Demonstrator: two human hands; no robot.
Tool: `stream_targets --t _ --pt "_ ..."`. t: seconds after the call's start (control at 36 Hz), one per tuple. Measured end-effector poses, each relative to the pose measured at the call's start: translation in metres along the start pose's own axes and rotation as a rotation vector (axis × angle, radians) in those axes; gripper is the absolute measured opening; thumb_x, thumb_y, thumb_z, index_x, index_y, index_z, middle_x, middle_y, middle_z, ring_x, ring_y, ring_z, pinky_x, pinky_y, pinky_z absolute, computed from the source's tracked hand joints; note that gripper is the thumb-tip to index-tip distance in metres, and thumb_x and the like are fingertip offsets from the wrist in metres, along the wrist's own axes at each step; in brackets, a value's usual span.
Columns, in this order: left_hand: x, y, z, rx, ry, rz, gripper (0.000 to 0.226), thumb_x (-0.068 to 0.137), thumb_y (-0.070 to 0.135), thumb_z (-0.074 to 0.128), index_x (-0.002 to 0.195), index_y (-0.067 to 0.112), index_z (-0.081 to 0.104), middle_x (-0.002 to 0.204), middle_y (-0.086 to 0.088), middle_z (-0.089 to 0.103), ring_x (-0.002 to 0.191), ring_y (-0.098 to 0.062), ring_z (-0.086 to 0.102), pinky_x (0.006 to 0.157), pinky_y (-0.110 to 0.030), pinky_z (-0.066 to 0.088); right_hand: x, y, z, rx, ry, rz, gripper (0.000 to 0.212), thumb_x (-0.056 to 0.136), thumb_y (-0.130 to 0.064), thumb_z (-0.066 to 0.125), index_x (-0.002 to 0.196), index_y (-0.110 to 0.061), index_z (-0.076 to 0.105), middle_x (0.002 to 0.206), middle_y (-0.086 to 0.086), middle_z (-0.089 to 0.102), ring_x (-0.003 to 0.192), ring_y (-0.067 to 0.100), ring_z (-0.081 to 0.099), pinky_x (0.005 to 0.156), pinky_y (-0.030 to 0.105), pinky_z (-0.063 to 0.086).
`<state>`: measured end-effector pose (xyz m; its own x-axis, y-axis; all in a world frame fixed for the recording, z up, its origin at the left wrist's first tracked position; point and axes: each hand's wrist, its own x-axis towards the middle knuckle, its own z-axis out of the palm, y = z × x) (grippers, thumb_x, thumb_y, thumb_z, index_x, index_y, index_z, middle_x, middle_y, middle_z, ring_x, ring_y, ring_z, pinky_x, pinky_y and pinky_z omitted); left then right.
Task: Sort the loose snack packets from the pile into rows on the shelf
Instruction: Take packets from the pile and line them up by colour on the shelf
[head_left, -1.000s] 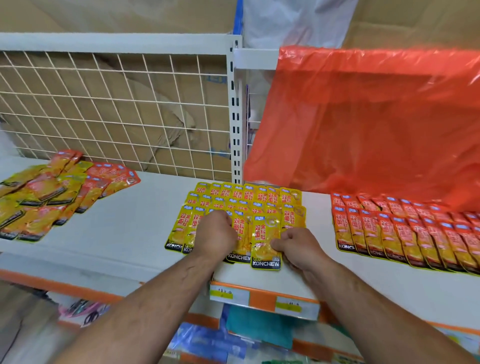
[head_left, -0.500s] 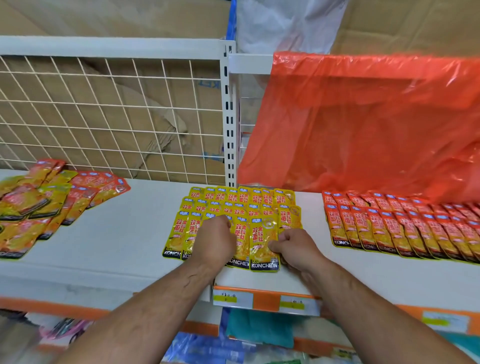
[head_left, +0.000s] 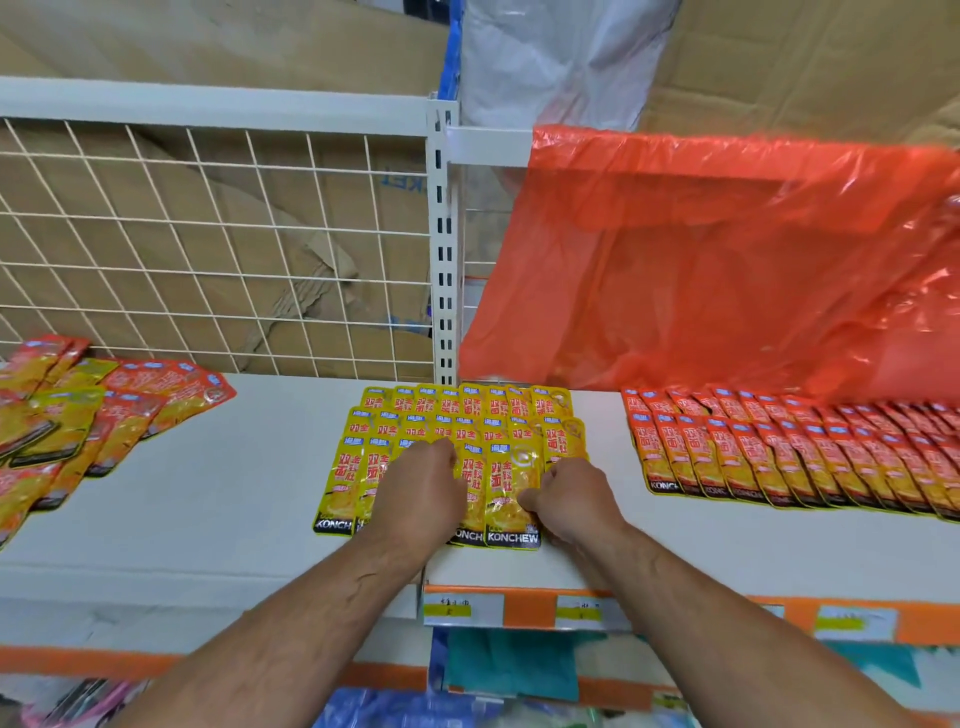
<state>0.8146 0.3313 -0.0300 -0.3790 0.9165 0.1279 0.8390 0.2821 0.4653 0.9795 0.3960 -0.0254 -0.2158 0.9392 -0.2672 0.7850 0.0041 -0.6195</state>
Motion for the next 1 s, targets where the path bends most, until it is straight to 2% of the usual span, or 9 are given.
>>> stream_targets --t 0.08,0.19,0.33,0.42,0.56,0.64,0.78,0.89,1.0 --pt "-0.004 0.001 0.002 0.051 -0.054 0.038 0.017 0.084 0.022 0.062 0.1 0.014 0.062 0.092 -0.003 0.062 0.083 -0.022 0.057 0.066 -0.032 0.047 0.0 -0.003 0.001 -0.085 0.04 0.011 0.03 0.079 -0.03 0.074 0.068 -0.014 0.051 0.065 0.0 0.055 0.058 0.016 0.048 0.047 0.027 0.031" --pt "-0.01 0.001 0.008 0.106 -0.071 0.089 0.017 0.088 0.027 0.06 0.1 0.015 0.059 0.094 -0.004 0.062 0.085 -0.025 0.058 0.068 -0.035 0.049 0.001 -0.005 0.004 -0.133 0.071 0.023 0.026 0.077 -0.03 0.072 0.069 -0.017 0.051 0.074 -0.001 0.058 0.073 0.023 0.058 0.05 0.027 0.033" --pt "-0.013 0.002 0.01 0.148 -0.057 0.115 0.012 0.091 0.026 0.055 0.094 0.015 0.06 0.091 -0.005 0.062 0.083 -0.024 0.059 0.066 -0.034 0.046 0.0 -0.009 0.005 -0.201 0.08 0.008 0.025 0.078 -0.024 0.067 0.065 -0.016 0.048 0.066 -0.003 0.051 0.07 0.024 0.055 0.048 0.026 0.031" --pt "-0.013 0.002 0.011 0.165 -0.055 0.116 0.012 0.092 0.026 0.054 0.092 0.016 0.06 0.088 -0.004 0.063 0.081 -0.024 0.06 0.063 -0.033 0.043 -0.002 -0.011 0.006 -0.239 0.085 0.01 0.023 0.08 -0.023 0.064 0.067 -0.017 0.047 0.068 -0.005 0.05 0.071 0.025 0.053 0.056 0.026 0.038" --pt "-0.013 0.003 0.012 0.229 -0.071 0.111 0.013 0.093 0.026 0.051 0.095 0.016 0.06 0.089 -0.004 0.064 0.082 -0.024 0.061 0.063 -0.032 0.042 -0.007 -0.014 0.007 -0.33 0.112 -0.045 0.009 0.085 -0.024 0.059 0.088 -0.019 0.052 0.098 0.002 0.063 0.09 0.027 0.06 0.066 0.028 0.04" --pt "-0.013 0.004 0.011 0.244 -0.086 0.104 0.014 0.093 0.026 0.051 0.097 0.016 0.061 0.091 -0.004 0.065 0.083 -0.025 0.061 0.063 -0.032 0.043 -0.009 -0.014 0.005 -0.361 0.14 -0.089 0.019 0.085 -0.026 0.06 0.101 -0.018 0.053 0.104 0.002 0.065 0.097 0.028 0.063 0.066 0.029 0.039" --pt "-0.013 0.008 0.003 0.238 -0.08 0.077 0.02 0.091 0.034 0.051 0.092 0.017 0.06 0.092 -0.003 0.061 0.085 -0.024 0.06 0.066 -0.031 0.043 -0.011 -0.014 0.003 -0.376 0.169 -0.169 0.023 0.084 -0.025 0.059 0.104 -0.019 0.049 0.1 0.002 0.065 0.094 0.03 0.064 0.063 0.031 0.038" --pt "-0.018 0.007 -0.006 0.263 -0.022 0.075 0.024 0.093 0.038 0.049 0.103 0.018 0.059 0.102 -0.002 0.057 0.096 -0.022 0.056 0.07 -0.031 0.043 -0.011 -0.016 0.006 -0.387 0.154 -0.217 0.014 0.083 -0.021 0.057 0.096 -0.021 0.053 0.1 0.0 0.062 0.092 0.027 0.062 0.064 0.031 0.042" --pt "-0.022 -0.004 -0.013 0.332 0.043 0.083 0.034 0.09 0.041 0.049 0.115 0.021 0.061 0.11 -0.001 0.06 0.105 -0.022 0.051 0.084 -0.034 0.043 -0.012 -0.021 0.009 -0.397 0.145 -0.34 0.021 0.085 -0.029 0.056 0.104 -0.023 0.062 0.106 -0.002 0.061 0.103 0.023 0.057 0.076 0.033 0.048"
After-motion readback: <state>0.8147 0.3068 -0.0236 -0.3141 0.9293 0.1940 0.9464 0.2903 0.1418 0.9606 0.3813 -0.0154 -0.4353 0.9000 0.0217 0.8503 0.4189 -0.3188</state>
